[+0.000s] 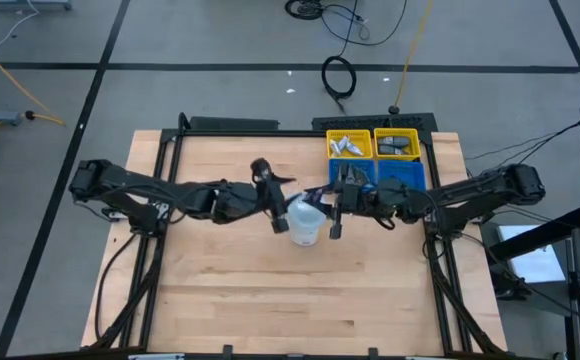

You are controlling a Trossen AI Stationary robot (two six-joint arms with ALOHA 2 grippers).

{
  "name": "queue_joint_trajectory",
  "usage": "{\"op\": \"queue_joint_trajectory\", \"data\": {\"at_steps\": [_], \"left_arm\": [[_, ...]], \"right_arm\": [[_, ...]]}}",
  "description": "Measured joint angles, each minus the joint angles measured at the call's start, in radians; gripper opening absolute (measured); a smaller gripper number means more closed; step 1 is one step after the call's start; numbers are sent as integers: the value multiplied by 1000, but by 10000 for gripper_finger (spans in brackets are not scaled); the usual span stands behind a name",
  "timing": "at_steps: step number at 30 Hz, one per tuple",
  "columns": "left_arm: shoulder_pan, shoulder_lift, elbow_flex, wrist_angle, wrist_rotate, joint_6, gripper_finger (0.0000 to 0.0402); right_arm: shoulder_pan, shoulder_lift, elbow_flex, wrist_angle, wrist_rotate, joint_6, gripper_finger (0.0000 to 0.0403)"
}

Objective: Pick & Place Travel size toiletries
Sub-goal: Return to Home Position

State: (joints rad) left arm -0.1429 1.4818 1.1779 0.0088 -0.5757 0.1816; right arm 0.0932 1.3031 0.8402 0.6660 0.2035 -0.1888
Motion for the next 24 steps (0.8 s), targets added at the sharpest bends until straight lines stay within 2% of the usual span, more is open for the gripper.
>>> {"op": "queue_joint_trajectory", "data": {"at_steps": [4,10,15,21,24], "left_arm": [[0,-32,1,-148,-53,-78,170],[-1,-52,1,-336,-46,-201,170],[-1,-55,0,-477,-39,-299,170],[-18,-55,0,-649,-31,-441,170],[-32,-54,0,-698,-28,-493,170]], "right_arm": [[-16,-49,0,-107,21,16,95],[-34,-155,-1,-373,233,16,94],[-64,-236,1,-545,334,60,95],[-123,-313,1,-860,473,152,94],[-170,-343,1,-1011,482,220,94]]}}
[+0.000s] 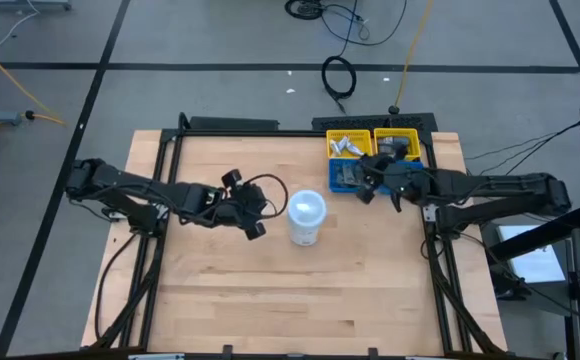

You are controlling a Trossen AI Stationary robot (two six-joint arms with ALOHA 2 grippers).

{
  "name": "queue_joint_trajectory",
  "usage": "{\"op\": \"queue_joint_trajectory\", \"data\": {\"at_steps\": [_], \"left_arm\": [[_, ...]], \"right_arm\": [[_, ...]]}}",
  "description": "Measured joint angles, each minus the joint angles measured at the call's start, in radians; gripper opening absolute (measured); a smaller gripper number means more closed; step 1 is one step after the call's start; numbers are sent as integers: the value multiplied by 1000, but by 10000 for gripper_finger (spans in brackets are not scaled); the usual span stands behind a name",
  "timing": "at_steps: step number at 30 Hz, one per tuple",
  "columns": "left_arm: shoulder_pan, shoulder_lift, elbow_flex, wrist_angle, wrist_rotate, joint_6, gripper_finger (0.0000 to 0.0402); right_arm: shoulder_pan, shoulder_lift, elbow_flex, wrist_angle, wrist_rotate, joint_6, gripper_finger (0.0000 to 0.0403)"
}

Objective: Pick & Place Travel size toiletries
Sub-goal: Return to Home Position

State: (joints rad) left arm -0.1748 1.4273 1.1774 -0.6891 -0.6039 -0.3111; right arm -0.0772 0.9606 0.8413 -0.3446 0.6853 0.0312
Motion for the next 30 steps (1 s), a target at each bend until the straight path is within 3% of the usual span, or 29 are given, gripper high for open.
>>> {"op": "queue_joint_trajectory", "data": {"at_steps": [5,13,22,30], "left_arm": [[-24,0,0,-23,0,-18,170],[-37,0,0,-17,0,-20,170],[-37,0,0,-17,0,-19,170],[-37,0,0,-17,0,-17,170]], "right_arm": [[-97,-23,0,-201,-1,90,94],[-250,-17,0,-370,-15,107,94],[-375,-18,-2,-467,-35,122,94],[-447,-18,-97,-443,-61,101,94]]}}
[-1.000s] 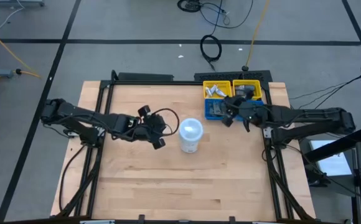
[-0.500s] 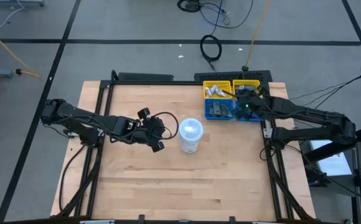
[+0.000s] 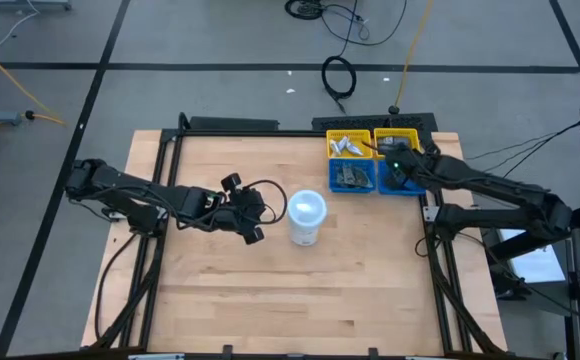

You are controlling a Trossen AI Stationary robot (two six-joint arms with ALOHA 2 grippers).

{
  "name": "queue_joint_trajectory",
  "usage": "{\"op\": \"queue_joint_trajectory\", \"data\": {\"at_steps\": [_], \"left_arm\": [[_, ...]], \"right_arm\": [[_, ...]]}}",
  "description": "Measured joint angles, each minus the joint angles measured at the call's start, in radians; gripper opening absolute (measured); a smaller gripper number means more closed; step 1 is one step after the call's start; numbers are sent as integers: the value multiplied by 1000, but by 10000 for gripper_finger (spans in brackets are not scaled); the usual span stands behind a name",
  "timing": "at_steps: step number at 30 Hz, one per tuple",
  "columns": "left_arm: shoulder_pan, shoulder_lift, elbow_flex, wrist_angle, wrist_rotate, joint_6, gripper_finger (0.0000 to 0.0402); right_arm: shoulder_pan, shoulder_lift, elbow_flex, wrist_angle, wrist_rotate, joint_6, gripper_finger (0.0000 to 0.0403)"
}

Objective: Pick & Place Travel size toiletries
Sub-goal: Return to Home Position

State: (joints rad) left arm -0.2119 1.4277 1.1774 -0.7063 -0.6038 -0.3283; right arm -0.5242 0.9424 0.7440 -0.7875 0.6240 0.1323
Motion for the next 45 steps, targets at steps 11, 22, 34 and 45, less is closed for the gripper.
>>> {"op": "queue_joint_trajectory", "data": {"at_steps": [11,22,34,45], "left_arm": [[0,0,0,0,0,0,170],[0,0,0,4,0,1,170],[0,0,0,4,0,0,170],[0,1,0,4,0,-3,170]], "right_arm": [[-46,0,-42,32,-1,-16,94],[-46,0,-43,32,-1,-21,94],[-46,1,-43,36,-50,-48,128],[-46,0,-43,40,-50,-66,202]]}}
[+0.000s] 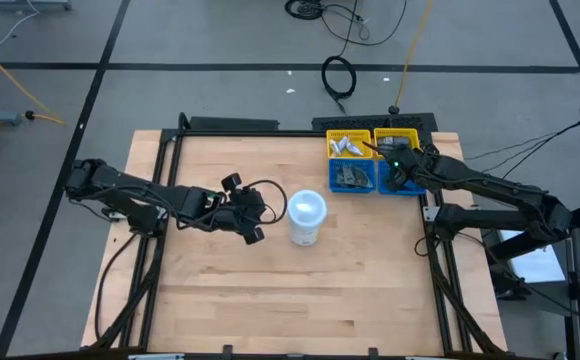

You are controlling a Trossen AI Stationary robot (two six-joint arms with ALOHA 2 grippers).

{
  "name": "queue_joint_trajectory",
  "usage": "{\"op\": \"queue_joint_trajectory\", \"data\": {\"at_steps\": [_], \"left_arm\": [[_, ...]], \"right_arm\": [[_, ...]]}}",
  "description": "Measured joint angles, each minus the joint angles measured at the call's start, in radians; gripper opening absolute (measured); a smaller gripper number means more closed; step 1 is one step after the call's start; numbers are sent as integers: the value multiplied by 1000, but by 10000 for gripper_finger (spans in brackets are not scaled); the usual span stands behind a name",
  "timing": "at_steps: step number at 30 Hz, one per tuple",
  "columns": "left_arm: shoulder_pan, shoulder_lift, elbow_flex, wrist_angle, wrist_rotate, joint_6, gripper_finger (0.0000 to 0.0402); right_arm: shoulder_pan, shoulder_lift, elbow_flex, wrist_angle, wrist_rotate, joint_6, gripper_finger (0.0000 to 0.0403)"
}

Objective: Pick & Place Travel size toiletries
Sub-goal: Return to Home Position

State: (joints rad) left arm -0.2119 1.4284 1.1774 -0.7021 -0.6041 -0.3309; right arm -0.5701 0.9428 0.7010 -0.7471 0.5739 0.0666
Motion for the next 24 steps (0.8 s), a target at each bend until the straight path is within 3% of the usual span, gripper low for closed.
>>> {"op": "queue_joint_trajectory", "data": {"at_steps": [14,17,22,24], "left_arm": [[0,0,0,-1,1,0,170],[0,0,-2,-15,0,15,170],[-16,-28,-25,-11,-3,0,170],[-39,-73,-57,8,-30,-15,170]], "right_arm": [[0,0,0,-1,-36,10,236],[4,-2,0,20,-165,50,242],[95,-19,0,217,-584,148,239],[171,-28,-5,316,-629,152,235]]}}
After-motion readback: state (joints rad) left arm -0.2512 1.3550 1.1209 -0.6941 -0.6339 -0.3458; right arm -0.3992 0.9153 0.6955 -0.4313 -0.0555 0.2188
